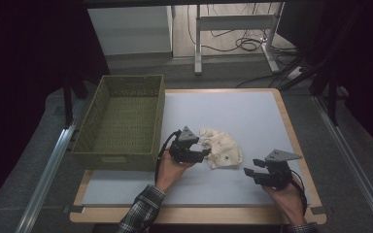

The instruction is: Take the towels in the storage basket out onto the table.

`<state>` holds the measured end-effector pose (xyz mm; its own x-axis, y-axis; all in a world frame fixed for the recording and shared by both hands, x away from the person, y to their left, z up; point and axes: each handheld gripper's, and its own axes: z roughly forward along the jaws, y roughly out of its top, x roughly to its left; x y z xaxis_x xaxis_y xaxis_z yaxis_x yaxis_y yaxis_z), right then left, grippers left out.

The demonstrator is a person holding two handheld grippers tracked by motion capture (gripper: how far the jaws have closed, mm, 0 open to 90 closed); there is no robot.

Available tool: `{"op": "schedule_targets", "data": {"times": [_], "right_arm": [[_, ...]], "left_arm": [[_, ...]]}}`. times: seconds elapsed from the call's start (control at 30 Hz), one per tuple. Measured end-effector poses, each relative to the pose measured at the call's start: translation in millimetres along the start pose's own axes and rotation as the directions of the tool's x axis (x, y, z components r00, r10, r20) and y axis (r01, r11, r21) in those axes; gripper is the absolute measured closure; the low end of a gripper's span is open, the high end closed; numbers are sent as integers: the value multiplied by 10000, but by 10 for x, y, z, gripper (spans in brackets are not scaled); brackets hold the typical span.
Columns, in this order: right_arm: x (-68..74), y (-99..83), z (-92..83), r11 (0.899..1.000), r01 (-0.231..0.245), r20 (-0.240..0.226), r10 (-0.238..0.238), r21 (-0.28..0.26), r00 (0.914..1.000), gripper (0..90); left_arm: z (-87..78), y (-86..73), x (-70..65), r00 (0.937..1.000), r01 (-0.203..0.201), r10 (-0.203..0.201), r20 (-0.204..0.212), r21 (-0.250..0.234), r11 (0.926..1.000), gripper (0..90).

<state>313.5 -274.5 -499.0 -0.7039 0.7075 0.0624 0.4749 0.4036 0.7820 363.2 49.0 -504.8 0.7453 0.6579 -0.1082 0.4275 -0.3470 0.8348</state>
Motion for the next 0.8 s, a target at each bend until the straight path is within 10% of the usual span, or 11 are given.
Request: {"op": "schedule_targets", "data": {"times": [0.1,0.33,0.6,0.7,0.8], "right_arm": [[69,148,89,9997,213,-985,-203,96,9949,561],[234,360,339,9986,537,-1711,-521,43,9839,626],[335,544,857,9964,514,-1057,-442,669,9934,502],[376,543,972,9898,919,25,-928,1090,9957,744],[345,544,956,9895,893,154,-916,1141,9957,845]], "left_arm": [[-18,-95,8,9999,82,-82,-67,82,9999,421],[-14,-266,-8,9996,230,-227,-139,279,9993,470],[-15,-339,13,9995,319,-319,-25,283,9991,446],[-8,-343,18,9994,352,-352,-3,278,9990,440],[16,-343,12,9995,310,-311,15,290,9991,440]]}}
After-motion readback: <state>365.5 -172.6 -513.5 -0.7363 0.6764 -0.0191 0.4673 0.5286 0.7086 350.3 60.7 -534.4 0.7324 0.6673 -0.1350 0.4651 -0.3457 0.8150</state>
